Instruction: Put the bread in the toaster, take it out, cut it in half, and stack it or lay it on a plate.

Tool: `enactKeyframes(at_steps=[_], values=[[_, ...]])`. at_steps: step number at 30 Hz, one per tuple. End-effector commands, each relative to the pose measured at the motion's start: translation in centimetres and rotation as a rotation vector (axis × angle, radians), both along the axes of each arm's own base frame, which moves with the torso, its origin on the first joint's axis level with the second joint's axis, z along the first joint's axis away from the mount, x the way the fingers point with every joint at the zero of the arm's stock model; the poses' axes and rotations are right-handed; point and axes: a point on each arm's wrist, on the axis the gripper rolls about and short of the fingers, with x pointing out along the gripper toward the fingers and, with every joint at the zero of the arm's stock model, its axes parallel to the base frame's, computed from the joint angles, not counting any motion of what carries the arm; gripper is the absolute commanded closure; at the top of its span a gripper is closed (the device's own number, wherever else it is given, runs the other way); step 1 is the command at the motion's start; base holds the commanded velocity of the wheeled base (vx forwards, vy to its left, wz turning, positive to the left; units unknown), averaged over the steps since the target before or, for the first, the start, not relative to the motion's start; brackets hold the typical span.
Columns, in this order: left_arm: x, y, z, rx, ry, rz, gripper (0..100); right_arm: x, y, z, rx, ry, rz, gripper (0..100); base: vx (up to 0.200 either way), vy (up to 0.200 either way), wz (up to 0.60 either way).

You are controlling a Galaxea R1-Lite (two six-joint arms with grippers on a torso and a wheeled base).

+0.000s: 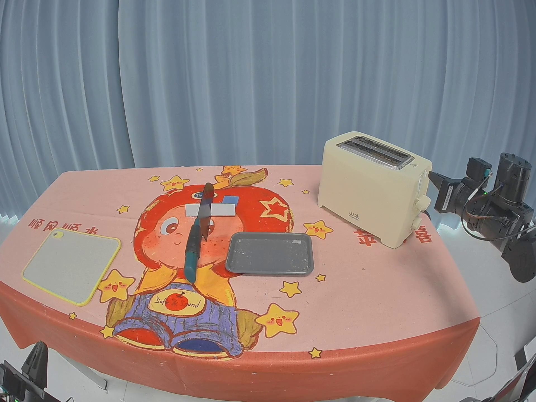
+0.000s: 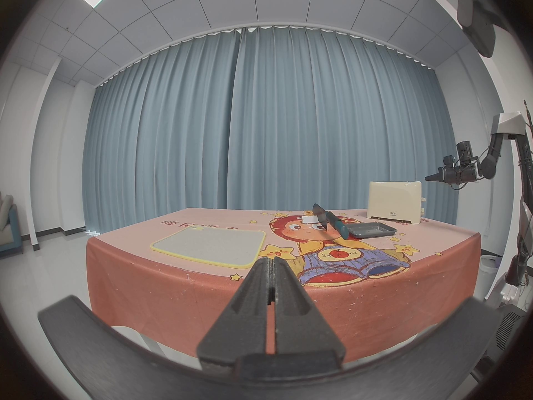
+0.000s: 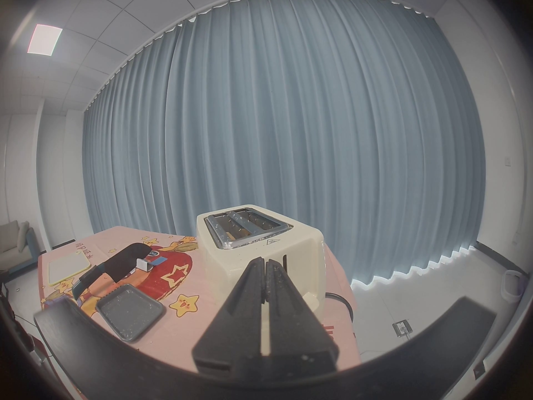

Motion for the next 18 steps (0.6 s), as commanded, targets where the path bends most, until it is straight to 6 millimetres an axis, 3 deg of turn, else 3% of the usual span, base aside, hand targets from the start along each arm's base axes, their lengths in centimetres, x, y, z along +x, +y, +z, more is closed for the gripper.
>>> enactKeyframes(at_steps=[1,18], values=[[0.13,0.0,-0.49,0.0,0.019,0.001,100,-0.2,0.03,0.27,0.001,-0.005,-0.003,100,0.0,0.0,0.0],[0.13,0.0,-0.49,0.0,0.019,0.001,100,-0.51,0.96,0.15,-0.003,-0.008,-0.008,100,0.0,0.0,0.0]])
